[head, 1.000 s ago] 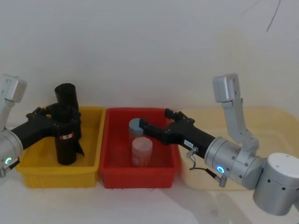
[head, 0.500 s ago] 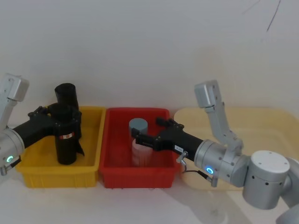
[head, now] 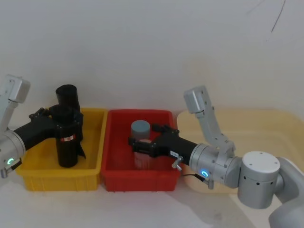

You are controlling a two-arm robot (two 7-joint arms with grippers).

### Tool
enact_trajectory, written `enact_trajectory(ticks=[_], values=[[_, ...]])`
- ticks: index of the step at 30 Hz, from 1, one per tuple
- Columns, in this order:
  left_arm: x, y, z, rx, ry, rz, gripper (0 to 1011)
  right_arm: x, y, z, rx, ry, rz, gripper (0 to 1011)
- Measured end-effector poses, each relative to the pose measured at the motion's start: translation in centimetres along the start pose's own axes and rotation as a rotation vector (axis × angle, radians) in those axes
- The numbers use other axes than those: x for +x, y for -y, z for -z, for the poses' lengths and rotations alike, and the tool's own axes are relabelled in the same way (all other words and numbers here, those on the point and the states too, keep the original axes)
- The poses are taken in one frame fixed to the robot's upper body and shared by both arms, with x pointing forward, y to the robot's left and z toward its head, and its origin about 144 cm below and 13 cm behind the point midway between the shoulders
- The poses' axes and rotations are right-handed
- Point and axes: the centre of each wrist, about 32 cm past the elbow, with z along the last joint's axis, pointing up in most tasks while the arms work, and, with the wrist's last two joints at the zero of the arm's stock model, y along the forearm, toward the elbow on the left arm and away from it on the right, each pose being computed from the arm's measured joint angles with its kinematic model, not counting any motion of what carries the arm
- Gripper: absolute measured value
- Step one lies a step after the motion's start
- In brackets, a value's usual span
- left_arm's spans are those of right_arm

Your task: Pick up the garbage bag with the one hand and transfer it to the other hand.

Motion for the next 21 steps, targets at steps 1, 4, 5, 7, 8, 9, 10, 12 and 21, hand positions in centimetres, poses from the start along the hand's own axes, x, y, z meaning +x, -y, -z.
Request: enact_trajectory(ticks=[1, 4, 5, 7, 8, 9, 10, 12, 21], values=[[0.0, 0.0, 0.0, 0.0, 0.0, 0.0, 1001, 0.0, 0.0, 0.0, -0.002, 0.003, -0.001, 1002], [0.0, 0.0, 0.0, 0.0, 0.001, 0.0, 1001, 0.1, -0.2, 0.2, -0.014, 0.014, -0.004, 1002], [0.0, 0.0, 0.0, 0.0, 0.001, 0.0, 1001, 0.2, -0.3, 0.3, -0.017, 0.017, -0.004, 1001], [0.0, 0.0, 0.0, 0.0, 0.001, 0.001, 1001, 0.3, -0.4, 0.5, -0.028, 0.024, -0.005, 1002], [0.0, 0.0, 0.0, 0.0, 0.001, 0.001, 1001, 0.4, -0.4, 0.6, -0.034, 0.029, -0.006, 1002], [0.0, 0.0, 0.0, 0.0, 0.001, 0.001, 1001, 0.4, -0.5, 0.7, -0.038, 0.031, -0.006, 1002], [0.0, 0.0, 0.0, 0.0, 0.001, 0.001, 1001, 0.4, -0.5, 0.7, -0.04, 0.033, -0.007, 1002], [0.0, 0.0, 0.0, 0.0, 0.001, 0.001, 1001, 0.5, -0.6, 0.9, -0.049, 0.039, -0.008, 1002], [0.0, 0.0, 0.0, 0.0, 0.001, 0.001, 1001, 1.0, -0.9, 1.4, -0.074, 0.054, -0.005, 1002]])
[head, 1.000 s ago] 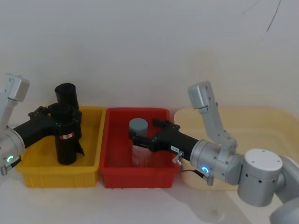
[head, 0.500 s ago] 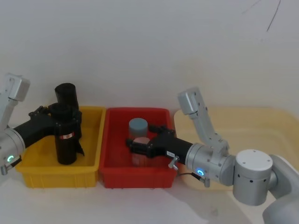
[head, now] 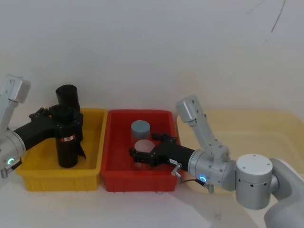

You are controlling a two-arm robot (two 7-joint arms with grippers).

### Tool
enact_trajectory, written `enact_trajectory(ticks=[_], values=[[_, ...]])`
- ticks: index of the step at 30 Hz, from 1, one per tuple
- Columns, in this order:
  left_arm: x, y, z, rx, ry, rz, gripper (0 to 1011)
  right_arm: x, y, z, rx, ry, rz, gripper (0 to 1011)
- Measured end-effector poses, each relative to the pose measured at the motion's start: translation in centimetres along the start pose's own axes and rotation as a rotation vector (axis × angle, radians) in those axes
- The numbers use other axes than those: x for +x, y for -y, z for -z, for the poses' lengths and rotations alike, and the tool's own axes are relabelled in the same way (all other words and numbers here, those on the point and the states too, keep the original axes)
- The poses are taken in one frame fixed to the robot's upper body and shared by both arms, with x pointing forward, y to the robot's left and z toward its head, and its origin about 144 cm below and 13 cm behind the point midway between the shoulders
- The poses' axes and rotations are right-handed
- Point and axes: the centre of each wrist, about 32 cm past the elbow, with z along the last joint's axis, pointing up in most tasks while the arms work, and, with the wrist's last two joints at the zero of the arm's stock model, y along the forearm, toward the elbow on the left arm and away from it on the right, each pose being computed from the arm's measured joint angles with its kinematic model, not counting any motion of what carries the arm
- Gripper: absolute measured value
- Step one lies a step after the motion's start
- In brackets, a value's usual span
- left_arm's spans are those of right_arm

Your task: Pick up the garbage bag with the one hand and transfer it to the other hand.

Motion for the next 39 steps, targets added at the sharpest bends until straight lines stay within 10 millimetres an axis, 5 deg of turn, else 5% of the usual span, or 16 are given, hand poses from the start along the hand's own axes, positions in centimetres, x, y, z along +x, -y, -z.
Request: enact_trajectory(ticks=[17, 32, 39], values=[[0.0, 0.0, -0.01, 0.0, 0.0, 0.0, 980, 0.55, -0.6, 0.55, -0.03, 0.027, -0.014, 1002], [0.0, 0.0, -0.01, 0.0, 0.0, 0.0, 588, 0.66, -0.77, 0.66, -0.037, 0.04, -0.022, 654], [0.0, 0.0, -0.01, 0.0, 0.0, 0.0, 522, 0.69, -0.81, 0.68, -0.038, 0.043, -0.023, 650]])
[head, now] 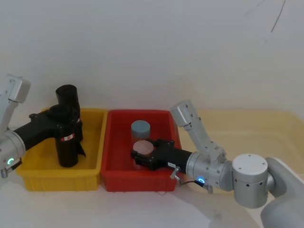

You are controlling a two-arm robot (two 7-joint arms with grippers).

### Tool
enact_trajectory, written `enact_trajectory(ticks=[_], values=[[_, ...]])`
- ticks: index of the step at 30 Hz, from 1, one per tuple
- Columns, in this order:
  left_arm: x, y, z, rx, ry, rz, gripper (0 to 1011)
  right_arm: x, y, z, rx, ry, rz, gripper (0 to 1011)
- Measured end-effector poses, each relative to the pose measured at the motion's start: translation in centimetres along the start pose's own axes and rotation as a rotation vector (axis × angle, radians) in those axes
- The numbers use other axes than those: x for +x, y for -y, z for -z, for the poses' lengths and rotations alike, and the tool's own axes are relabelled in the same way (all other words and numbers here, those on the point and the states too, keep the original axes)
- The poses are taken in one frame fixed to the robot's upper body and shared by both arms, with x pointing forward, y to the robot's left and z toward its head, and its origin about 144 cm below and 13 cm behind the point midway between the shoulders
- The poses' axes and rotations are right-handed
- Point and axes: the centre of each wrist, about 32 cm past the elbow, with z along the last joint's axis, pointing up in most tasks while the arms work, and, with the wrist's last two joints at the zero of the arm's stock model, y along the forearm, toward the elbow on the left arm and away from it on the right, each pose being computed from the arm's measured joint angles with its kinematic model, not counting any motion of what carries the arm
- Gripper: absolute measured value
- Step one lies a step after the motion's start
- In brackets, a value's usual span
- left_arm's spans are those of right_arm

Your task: Pick up the garbage bag with the one hand and transfer it to the other hand.

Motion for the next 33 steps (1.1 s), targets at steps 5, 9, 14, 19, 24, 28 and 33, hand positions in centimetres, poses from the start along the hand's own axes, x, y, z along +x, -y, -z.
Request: enact_trajectory(ticks=[5, 9, 14, 19, 24, 28, 33], values=[[0.0, 0.0, 0.0, 0.0, 0.0, 0.0, 495, 0.0, 0.0, 0.0, -0.001, 0.001, -0.001, 651], [0.0, 0.0, 0.0, 0.0, 0.0, 0.0, 475, 0.0, 0.0, 0.0, -0.001, 0.002, -0.001, 650], [-0.1, 0.1, -0.3, -0.01, 0.015, 0.003, 441, 0.0, 0.1, -0.2, 0.006, 0.007, -0.004, 650], [-0.2, 0.2, -1.1, -0.037, 0.044, 0.014, 425, 0.0, 0.5, -1.0, 0.041, 0.021, -0.006, 650], [-0.4, 0.4, -2.5, -0.075, 0.076, 0.032, 414, 0.3, 1.5, -2.3, 0.1, 0.041, 0.0, 650], [-0.6, 0.7, -4.0, -0.116, 0.103, 0.056, 414, 0.5, 2.4, -3.4, 0.142, 0.06, 0.012, 650], [-1.1, 1.4, -6.3, -0.177, 0.132, 0.104, 414, 1.0, 4.2, -5.0, 0.204, 0.093, 0.054, 650]])
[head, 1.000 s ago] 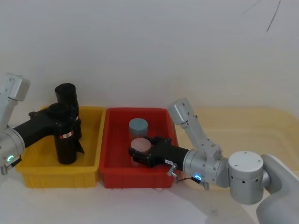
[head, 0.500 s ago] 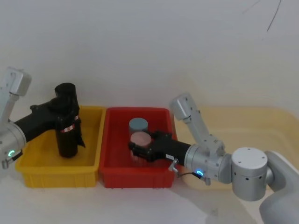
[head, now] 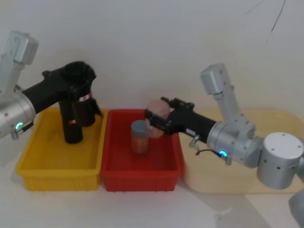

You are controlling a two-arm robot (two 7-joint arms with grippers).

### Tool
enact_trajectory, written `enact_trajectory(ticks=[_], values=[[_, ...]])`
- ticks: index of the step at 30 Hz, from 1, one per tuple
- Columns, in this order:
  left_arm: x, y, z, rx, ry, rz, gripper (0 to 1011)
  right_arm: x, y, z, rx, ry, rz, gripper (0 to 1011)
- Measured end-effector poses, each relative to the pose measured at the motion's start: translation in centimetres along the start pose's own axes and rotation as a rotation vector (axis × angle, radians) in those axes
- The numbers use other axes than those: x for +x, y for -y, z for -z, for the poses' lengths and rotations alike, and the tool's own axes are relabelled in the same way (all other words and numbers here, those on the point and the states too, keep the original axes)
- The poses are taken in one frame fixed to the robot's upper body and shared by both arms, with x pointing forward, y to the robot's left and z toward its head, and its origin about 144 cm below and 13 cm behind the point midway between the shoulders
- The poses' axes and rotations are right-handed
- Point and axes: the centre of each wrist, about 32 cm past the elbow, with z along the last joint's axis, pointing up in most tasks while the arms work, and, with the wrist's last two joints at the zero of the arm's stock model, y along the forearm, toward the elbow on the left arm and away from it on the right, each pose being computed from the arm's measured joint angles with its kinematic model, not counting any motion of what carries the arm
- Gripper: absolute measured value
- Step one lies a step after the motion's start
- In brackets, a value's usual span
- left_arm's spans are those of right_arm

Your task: Pick up the garbage bag with the one hand and transfer it to the other hand.

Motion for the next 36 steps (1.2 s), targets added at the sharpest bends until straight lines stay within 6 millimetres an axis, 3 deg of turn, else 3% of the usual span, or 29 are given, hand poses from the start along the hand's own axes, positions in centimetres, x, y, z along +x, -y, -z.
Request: enact_trajectory(ticks=[9, 14, 24, 36], values=[[-0.7, 3.1, -3.3, -0.103, 0.012, 0.116, 414, 1.1, 2.9, -2.0, 0.059, 0.047, 0.093, 650], [-1.1, 4.5, -4.0, -0.128, 0.006, 0.164, 414, 1.6, 4.8, -2.6, 0.069, 0.067, 0.164, 650], [-2.7, 9.4, -5.0, -0.172, -0.029, 0.31, 414, 2.5, 8.6, -2.6, 0.042, 0.083, 0.305, 651], [-5.1, 18.4, -3.8, -0.174, -0.104, 0.487, 414, 4.0, 13.0, -1.2, -0.036, 0.074, 0.479, 650]])
